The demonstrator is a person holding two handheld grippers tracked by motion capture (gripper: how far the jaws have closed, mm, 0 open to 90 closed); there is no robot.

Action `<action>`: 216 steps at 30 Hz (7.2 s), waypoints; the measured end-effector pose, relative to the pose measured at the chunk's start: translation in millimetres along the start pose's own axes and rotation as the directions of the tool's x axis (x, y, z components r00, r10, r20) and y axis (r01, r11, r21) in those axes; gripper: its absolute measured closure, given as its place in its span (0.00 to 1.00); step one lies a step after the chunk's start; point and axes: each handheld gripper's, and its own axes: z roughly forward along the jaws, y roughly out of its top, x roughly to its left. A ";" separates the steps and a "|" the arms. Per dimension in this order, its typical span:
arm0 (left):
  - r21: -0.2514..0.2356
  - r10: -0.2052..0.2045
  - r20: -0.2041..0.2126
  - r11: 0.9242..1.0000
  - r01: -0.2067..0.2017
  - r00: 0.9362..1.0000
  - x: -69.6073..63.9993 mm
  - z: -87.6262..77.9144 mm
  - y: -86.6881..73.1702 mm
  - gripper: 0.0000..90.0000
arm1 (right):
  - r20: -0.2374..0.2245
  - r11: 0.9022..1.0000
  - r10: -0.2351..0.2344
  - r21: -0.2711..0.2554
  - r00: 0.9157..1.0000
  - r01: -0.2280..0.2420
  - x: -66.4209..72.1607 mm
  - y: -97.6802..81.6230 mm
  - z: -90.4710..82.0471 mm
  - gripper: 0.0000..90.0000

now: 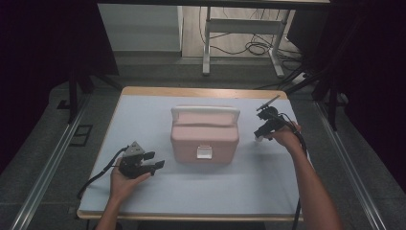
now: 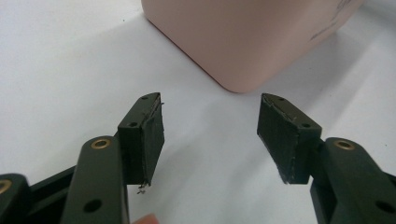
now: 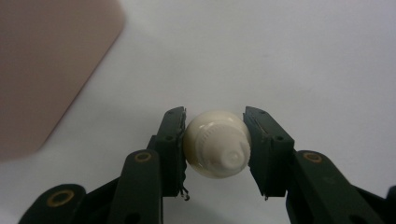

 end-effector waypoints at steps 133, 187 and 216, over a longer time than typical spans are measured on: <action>0.197 0.449 0.311 0.832 -0.519 0.838 24.4 -33.5 242.5 0.43 | -0.228 0.893 -0.133 -0.450 0.965 0.017 96.8 -145.7 24.2 0.50; 0.301 0.470 0.477 0.706 -0.641 0.742 -6.9 27.8 285.0 0.89 | -0.181 0.752 -0.161 -0.659 0.970 0.002 113.0 -122.5 -43.6 0.99; 0.298 0.450 0.489 0.719 -0.628 0.747 -4.2 27.7 287.0 0.89 | -0.112 0.686 -0.129 -0.728 0.985 0.007 130.8 -80.7 -42.8 1.00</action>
